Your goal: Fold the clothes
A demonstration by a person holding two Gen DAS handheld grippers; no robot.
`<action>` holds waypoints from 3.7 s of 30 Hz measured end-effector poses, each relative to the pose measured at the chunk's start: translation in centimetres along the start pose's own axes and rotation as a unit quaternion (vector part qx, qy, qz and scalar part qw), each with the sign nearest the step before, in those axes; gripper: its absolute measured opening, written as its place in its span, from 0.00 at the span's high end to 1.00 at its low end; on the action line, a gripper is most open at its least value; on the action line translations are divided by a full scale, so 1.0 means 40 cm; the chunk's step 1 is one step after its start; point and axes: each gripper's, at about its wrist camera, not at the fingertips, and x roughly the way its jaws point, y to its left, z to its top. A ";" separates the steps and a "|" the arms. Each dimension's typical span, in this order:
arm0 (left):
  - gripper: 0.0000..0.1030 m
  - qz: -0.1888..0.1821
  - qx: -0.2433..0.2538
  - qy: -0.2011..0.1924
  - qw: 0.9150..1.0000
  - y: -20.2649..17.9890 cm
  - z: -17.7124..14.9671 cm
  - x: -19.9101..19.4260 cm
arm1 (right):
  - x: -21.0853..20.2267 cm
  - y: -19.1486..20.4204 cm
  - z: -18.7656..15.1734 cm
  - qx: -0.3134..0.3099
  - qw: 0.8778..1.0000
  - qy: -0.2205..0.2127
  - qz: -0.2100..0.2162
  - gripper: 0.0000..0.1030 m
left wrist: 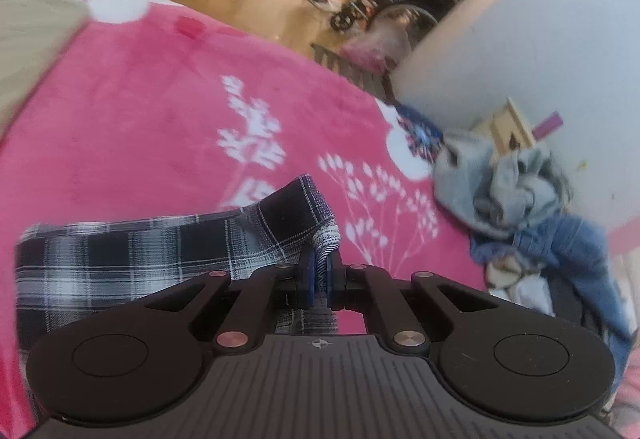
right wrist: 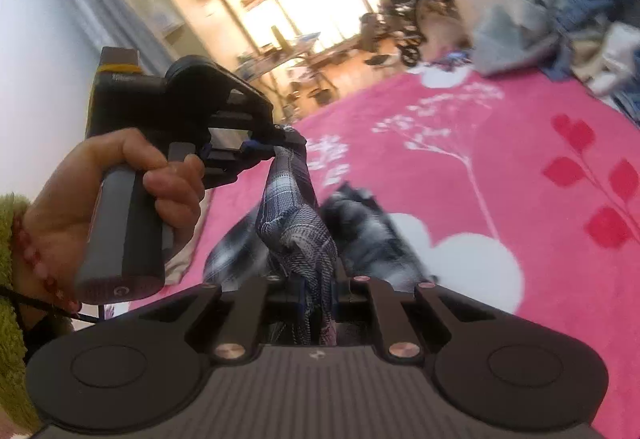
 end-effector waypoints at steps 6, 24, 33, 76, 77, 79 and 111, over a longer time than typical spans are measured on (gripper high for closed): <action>0.65 -0.008 0.013 0.061 0.998 -0.006 -0.042 0.059 | 0.091 -0.166 -0.041 0.101 0.994 0.039 -0.006 0.85; 0.49 0.086 0.081 0.086 0.989 0.262 -0.195 -0.323 | 0.056 -0.202 0.088 -0.049 0.991 0.076 0.100 0.59; 0.49 0.080 0.045 0.093 0.991 0.296 -0.333 -0.289 | 0.143 -0.137 0.106 -0.178 0.972 0.154 0.001 0.61; 0.42 0.082 0.073 0.081 0.991 0.301 -0.377 -0.177 | 0.687 -0.192 0.412 0.054 0.951 0.299 0.052 0.92; 0.42 0.081 0.073 0.080 0.991 0.301 -0.379 -0.178 | 0.688 -0.191 0.415 0.061 0.955 0.284 0.061 0.93; 0.42 0.081 0.072 0.078 0.991 0.300 -0.381 -0.180 | 0.675 -0.188 0.415 0.077 0.962 0.249 0.080 0.94; 0.42 0.075 0.204 0.050 0.975 0.205 -0.416 -0.277 | 0.143 -0.303 0.033 0.154 0.957 0.247 0.021 0.57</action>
